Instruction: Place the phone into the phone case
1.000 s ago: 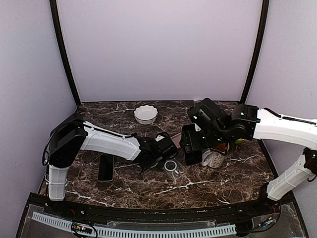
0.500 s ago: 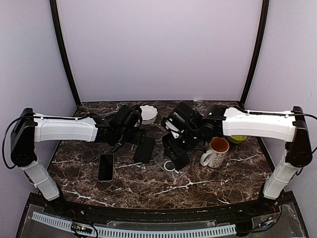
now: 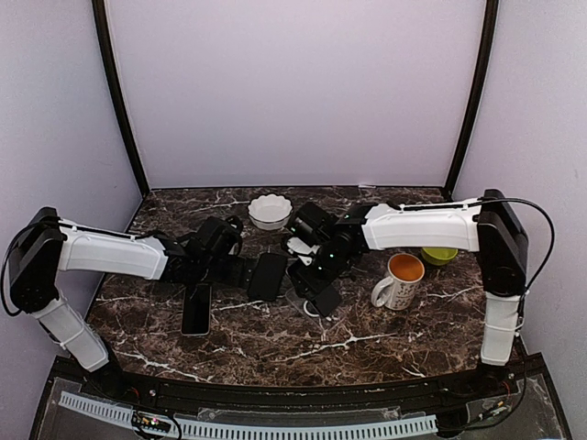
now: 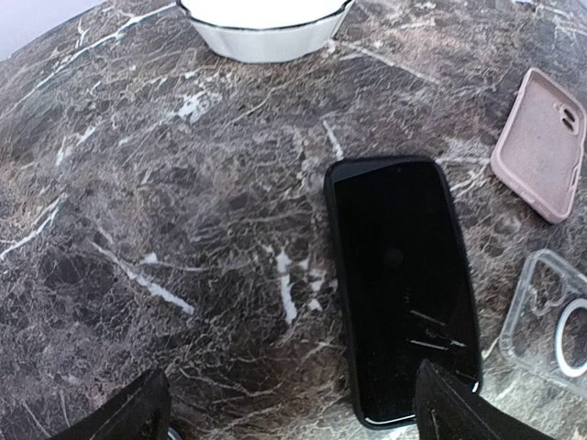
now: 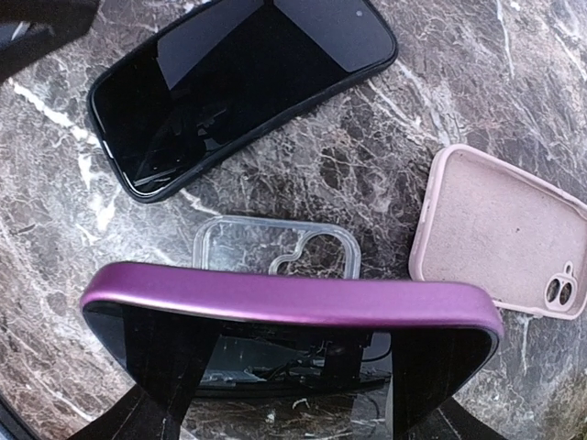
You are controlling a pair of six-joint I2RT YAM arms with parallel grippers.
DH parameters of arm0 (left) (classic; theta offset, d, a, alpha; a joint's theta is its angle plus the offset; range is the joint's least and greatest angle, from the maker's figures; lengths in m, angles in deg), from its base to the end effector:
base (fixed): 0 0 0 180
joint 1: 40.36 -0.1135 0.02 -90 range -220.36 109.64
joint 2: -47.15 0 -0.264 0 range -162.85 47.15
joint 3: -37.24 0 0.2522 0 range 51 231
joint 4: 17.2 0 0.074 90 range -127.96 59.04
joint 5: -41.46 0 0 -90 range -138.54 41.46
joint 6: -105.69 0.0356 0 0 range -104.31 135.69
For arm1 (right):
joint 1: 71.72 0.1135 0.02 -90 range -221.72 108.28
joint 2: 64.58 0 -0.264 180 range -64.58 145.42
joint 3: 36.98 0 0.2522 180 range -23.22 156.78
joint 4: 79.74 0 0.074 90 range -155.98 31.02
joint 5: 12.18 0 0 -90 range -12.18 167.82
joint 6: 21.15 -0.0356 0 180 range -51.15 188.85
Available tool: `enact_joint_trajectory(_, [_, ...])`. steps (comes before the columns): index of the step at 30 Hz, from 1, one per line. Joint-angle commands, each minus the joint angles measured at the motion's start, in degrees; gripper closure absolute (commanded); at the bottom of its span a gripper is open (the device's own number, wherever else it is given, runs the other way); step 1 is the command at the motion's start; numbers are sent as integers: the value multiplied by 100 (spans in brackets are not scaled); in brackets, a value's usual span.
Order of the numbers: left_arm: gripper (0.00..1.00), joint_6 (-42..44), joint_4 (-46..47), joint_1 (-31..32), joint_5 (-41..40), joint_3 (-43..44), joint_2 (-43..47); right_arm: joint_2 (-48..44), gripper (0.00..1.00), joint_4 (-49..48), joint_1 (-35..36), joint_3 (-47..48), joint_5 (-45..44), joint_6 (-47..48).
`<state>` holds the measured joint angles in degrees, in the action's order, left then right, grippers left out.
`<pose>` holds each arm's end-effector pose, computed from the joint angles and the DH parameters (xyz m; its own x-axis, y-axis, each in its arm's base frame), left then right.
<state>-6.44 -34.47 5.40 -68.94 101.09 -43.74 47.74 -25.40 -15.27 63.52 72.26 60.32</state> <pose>0.2360 -0.2246 0.1878 -0.6388 0.1499 -0.7546 0.2772 0.9598 -0.0440 0.2302 0.3409 0.2060 -0.6197 -0.6674 -0.4129 -0.7239 0.6893 -0.0277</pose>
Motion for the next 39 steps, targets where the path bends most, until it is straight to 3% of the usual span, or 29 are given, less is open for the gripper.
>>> enact_joint_trajectory(1, [5,-102,333,-16,17,-53,236,84,100,-325,-11,33,99,151])
enact_joint_trajectory(21, [5,-168,122,-14,54,59,6,99,100,30,7,-119,356,-482])
enact_joint_trajectory(37, [5,-125,129,-14,-3,-37,62,429,100,168,239,-321,217,-444])
enact_joint_trajectory(39, [5,-125,131,-14,24,-30,43,400,89,169,243,-415,194,-499])
